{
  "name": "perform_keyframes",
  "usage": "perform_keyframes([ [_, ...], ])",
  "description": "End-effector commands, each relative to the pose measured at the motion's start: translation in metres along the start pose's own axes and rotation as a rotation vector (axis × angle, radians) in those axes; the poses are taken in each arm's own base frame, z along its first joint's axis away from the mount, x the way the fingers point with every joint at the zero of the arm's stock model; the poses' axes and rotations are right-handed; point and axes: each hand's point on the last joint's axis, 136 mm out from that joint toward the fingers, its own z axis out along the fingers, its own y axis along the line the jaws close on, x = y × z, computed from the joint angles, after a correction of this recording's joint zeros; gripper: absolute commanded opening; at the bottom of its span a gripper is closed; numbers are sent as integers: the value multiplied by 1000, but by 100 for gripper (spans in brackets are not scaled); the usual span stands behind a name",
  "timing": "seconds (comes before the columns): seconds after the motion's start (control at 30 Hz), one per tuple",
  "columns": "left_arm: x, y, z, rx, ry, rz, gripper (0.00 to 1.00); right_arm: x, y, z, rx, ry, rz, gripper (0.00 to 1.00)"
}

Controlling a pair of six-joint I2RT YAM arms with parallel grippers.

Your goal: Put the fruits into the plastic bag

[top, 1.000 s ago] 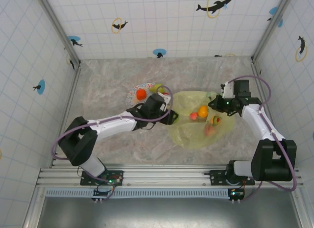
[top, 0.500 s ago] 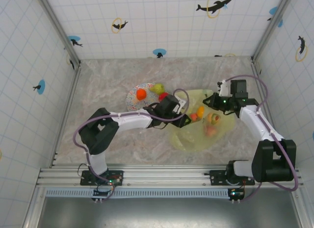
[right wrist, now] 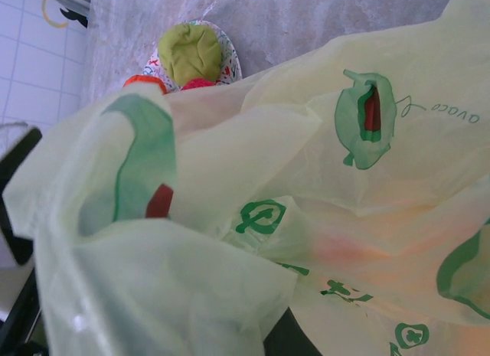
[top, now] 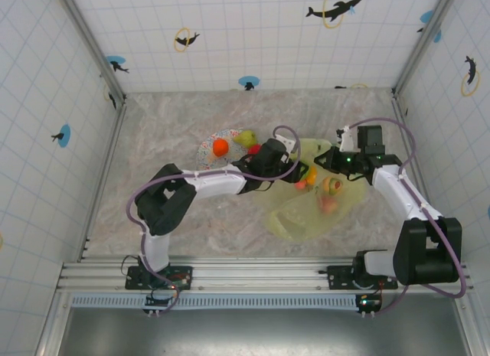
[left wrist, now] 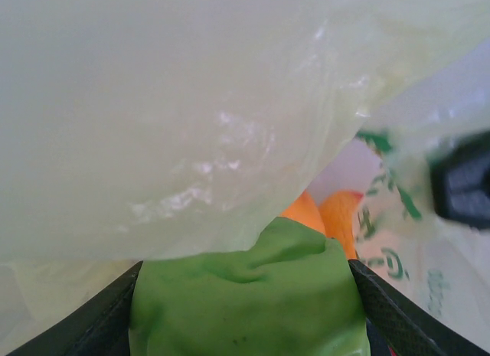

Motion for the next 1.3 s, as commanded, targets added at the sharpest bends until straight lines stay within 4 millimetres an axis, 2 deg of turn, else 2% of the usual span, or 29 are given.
perform_keyframes([
  [0.0, -18, 4, 13, -30, -81, -41, 55, 1, 10, -3, -32, -11, -24, 0],
  [0.13, -15, 10, 26, -43, -86, -56, 57, -1, 11, -3, -38, -20, -22, 0],
  [0.27, -10, 8, 37, -14, -66, -72, 62, -1, 9, -2, -31, -18, -15, 0],
  [0.43, -7, 9, 34, -18, -62, -69, 67, 1, 7, -2, -26, -16, -13, 0],
  [0.67, -14, 10, 17, -47, -79, -35, 81, 4, 5, -1, -20, -10, -12, 0],
  [0.97, -13, 6, -6, -51, -64, 10, 91, 8, -2, -1, -8, -3, -2, 0],
  [1.17, -1, -2, -33, -11, -17, 70, 90, 10, -6, -2, 0, -1, 2, 0],
  [1.27, 18, -8, -49, 42, 38, 112, 89, 9, -9, -3, 3, -4, 4, 0],
])
